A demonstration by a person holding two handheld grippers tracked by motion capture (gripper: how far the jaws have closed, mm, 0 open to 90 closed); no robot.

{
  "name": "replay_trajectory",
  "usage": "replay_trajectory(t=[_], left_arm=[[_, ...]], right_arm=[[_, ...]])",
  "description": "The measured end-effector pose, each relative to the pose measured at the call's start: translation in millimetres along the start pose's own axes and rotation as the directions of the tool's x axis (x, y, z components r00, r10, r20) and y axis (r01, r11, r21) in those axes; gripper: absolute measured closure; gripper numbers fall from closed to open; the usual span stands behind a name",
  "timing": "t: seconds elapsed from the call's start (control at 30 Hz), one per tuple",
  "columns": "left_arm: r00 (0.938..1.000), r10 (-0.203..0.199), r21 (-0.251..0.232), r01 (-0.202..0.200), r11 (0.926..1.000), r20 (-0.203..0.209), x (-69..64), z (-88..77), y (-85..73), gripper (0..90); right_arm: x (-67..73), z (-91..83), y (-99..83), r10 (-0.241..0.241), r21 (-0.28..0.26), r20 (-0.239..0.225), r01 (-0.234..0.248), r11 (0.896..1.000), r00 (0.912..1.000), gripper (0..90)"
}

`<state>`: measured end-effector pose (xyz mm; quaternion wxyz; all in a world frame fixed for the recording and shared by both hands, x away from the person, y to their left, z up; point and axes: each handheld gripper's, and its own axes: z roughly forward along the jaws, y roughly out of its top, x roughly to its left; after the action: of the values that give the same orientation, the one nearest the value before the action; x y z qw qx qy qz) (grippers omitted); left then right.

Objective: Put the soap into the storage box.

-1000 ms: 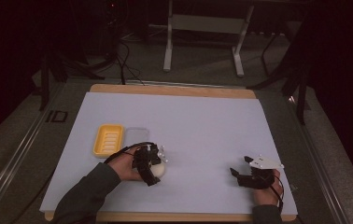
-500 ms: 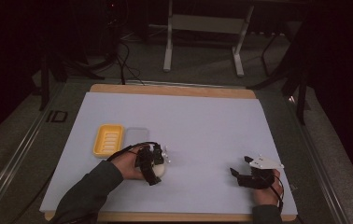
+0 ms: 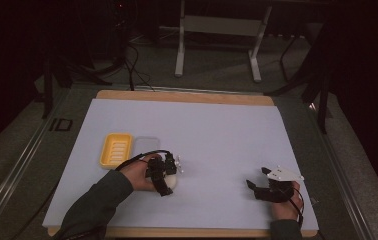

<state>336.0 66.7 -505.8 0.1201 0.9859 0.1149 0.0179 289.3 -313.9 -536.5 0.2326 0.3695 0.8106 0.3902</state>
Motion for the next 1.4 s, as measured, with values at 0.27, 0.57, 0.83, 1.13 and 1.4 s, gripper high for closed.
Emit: replay_trajectory(t=[0.27, 0.57, 0.83, 1.13, 1.4], left_arm=[[1.0, 0.008, 0.032, -0.008, 0.9994, 0.004, 0.5, -0.1, 4.1, 25.2], [1.0, 0.004, 0.053, -0.003, 0.9986, -0.003, 3.4, -1.0, 4.5, 25.4], [0.9999, 0.001, 0.066, 0.0, 0.9978, -0.014, 3.8, -2.2, 1.8, 25.4], [0.9998, -0.005, 0.084, 0.007, 0.9965, -0.021, 5.7, -4.1, -0.5, 25.4], [0.9996, -0.013, 0.083, 0.015, 0.9964, -0.025, 7.2, -7.9, -2.0, 25.4]], right_arm=[[0.1, 0.0, 0.0, 0.0, 0.0, 0.0, 0.0, 1.0, 1.0, 22.5], [0.0, -0.1, 0.0, 0.0, -0.001, -0.001, 0.0, 1.0, 1.0, 22.5], [0.1, 0.0, 0.0, -0.002, 0.0, 0.0, 0.002, 1.0, 1.0, 22.5], [0.1, 0.0, 0.0, -0.001, -0.001, 0.0, 0.001, 1.0, 1.0, 22.5], [0.1, 0.0, 0.0, 0.0, -0.001, 0.0, 0.0, 1.0, 1.0, 22.5]])
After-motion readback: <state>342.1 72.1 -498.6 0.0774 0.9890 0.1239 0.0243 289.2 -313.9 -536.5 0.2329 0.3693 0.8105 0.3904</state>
